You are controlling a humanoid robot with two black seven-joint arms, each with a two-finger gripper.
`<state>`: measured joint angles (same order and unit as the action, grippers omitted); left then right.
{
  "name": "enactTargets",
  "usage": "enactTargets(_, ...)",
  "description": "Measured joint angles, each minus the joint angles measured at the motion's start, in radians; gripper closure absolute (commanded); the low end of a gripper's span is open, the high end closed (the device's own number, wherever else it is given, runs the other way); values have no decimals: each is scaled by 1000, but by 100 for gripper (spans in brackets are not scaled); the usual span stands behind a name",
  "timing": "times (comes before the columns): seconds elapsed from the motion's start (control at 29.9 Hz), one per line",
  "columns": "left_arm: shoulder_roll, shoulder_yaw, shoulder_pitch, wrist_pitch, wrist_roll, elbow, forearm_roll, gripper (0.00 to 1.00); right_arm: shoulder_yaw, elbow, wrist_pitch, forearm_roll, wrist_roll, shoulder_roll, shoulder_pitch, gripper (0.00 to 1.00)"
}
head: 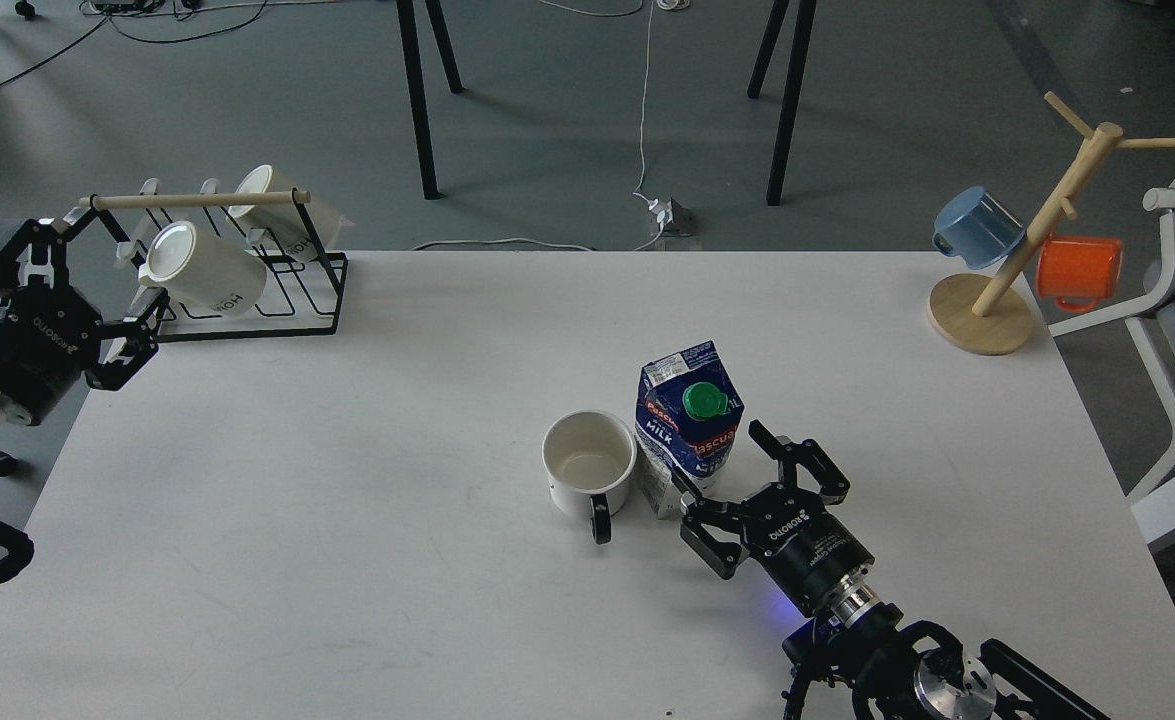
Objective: Place cup and milk with both arms
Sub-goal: 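Open the right gripper and withdraw it from the carton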
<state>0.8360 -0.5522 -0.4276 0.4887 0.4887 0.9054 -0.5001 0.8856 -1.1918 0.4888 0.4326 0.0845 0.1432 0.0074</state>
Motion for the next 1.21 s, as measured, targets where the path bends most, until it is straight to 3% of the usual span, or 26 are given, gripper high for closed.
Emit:
enactTargets(0.47, -28, 1, 6, 0, 0, 0, -1, 1, 15, -164, 0, -3, -1, 133, -125, 0)
enactTargets(0.67, -28, 1, 19, 0, 0, 0, 0, 1, 211, -224, 0, -2, -8, 243, -223, 0)
enactTargets(0.87, -29, -2, 50, 0, 0, 5, 0, 1, 469, -107, 0, -5, -9, 356, -124, 0)
enactTargets(1.04, -40, -8, 65, 0, 0, 6, 1, 1, 483, 39, 0, -6, -6, 465, 78, 0)
enactTargets(1.21, -42, -18, 64, 0, 0, 7, 5, 1, 445, 127, 0, -6, -7, 470, 159, 0)
